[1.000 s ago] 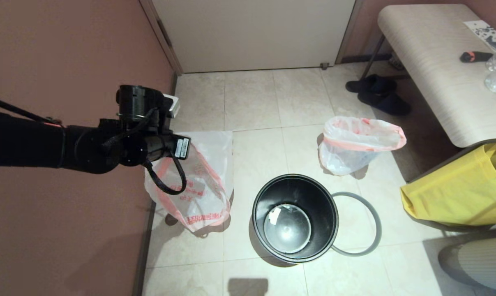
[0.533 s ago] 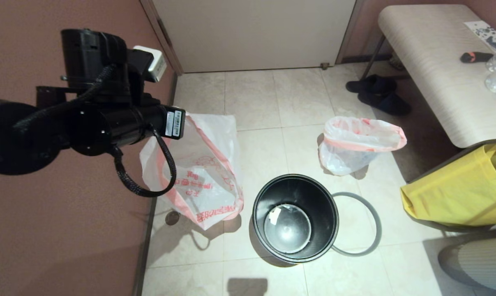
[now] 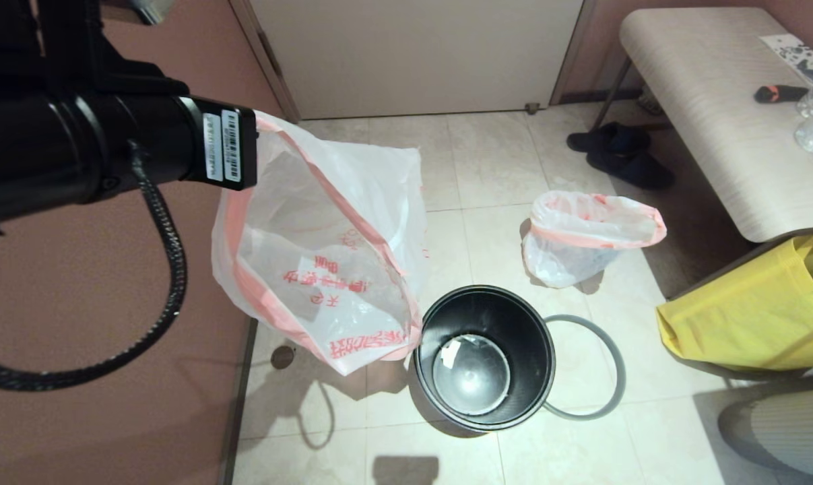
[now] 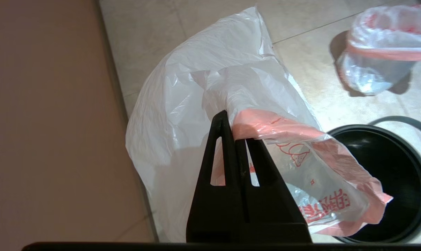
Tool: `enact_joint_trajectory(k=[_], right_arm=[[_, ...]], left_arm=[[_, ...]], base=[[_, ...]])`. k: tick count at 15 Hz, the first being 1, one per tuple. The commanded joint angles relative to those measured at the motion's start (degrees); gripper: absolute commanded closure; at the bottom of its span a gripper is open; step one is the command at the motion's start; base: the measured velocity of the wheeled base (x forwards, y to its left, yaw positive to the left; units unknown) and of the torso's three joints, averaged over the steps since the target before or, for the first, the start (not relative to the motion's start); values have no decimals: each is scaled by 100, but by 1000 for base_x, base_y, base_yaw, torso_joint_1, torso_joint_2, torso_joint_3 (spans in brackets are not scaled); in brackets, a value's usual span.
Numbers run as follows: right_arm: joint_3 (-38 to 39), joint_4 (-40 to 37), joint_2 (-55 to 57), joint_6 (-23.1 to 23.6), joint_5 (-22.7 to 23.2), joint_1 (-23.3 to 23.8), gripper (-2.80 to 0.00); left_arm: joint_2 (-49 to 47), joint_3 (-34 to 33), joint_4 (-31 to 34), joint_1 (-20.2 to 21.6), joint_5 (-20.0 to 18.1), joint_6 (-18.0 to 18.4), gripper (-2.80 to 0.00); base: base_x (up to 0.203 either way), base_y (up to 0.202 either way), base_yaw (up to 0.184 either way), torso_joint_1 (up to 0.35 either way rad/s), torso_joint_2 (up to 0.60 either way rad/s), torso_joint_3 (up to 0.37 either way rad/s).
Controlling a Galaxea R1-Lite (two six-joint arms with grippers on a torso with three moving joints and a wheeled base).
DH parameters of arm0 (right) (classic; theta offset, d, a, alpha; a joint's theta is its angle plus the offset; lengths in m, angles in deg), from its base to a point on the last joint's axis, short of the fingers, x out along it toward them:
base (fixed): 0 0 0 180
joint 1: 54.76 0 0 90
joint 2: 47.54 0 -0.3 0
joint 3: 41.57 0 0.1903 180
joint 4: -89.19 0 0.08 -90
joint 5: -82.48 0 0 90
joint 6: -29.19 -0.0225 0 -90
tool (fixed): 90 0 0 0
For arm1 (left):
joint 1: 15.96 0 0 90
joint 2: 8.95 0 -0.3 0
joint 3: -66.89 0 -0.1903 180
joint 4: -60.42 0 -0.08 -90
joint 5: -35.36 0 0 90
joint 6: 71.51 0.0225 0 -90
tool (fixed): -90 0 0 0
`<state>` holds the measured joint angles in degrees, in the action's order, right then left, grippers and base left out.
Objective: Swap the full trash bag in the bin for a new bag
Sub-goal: Put the new garbage bag on the trash can
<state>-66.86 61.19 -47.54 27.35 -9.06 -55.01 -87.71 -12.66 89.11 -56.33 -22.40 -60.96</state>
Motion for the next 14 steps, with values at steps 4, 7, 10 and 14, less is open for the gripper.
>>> enact_joint_trajectory(k=[4, 7, 10, 14], right_arm=[[-1, -11, 0, 8, -5, -2, 0], [-10, -29, 9, 8, -5, -5, 0], [-10, -36, 9, 8, -5, -2, 0], [-98, -65, 9, -3, -53, 68, 0]], left_arm=[[182, 1147, 1324, -691, -14, -19, 0], [-65, 1766, 1952, -1245, -46, -250, 0], [-530, 1994, 1949, -1363, -429, -730, 0], [-999, 2507, 1988, -1810, -468, -1274, 0]], base=[[0, 0, 0, 0, 0, 0], [0, 0, 0, 0, 0, 0], [0, 0, 0, 0, 0, 0], [0, 0, 0, 0, 0, 0]])
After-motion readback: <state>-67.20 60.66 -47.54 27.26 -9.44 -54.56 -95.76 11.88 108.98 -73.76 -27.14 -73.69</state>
